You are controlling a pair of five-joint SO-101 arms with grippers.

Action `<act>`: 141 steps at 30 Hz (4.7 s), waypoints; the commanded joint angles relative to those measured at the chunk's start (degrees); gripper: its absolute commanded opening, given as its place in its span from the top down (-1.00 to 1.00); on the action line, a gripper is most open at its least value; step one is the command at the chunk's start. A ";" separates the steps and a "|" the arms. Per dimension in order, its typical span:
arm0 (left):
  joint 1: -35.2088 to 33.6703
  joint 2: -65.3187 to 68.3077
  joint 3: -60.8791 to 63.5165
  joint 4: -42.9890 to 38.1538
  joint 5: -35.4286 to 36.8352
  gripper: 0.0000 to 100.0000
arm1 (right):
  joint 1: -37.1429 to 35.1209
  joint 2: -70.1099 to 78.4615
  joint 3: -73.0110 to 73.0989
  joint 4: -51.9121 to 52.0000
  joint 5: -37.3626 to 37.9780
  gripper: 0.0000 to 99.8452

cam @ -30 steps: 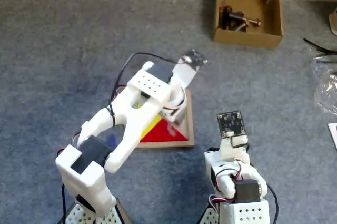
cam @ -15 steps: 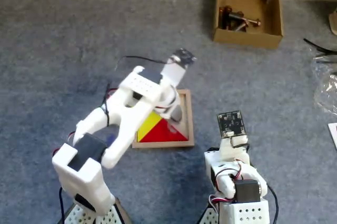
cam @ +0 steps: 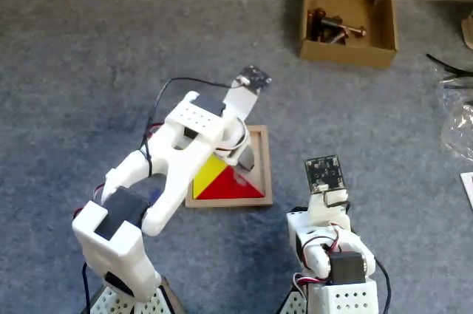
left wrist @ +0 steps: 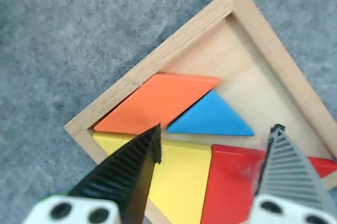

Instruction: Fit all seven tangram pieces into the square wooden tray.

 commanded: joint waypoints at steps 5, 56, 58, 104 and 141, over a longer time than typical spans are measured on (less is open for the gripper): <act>-0.48 1.71 -0.57 -2.02 0.18 0.40 | -0.57 -0.48 6.73 -1.01 -0.44 0.99; 5.58 7.87 -2.68 2.11 -4.66 0.41 | -0.57 -0.48 6.73 -1.01 -0.44 0.99; 5.58 7.87 -3.38 2.20 -4.75 0.49 | -0.57 -0.48 6.73 -1.01 -0.44 0.99; 5.58 7.87 -4.35 -3.96 -13.71 0.99 | -0.57 -0.48 6.73 -1.01 -0.44 0.99; -3.74 6.02 -6.02 -4.57 -21.54 0.99 | -0.57 -0.48 6.73 -1.01 -0.44 0.99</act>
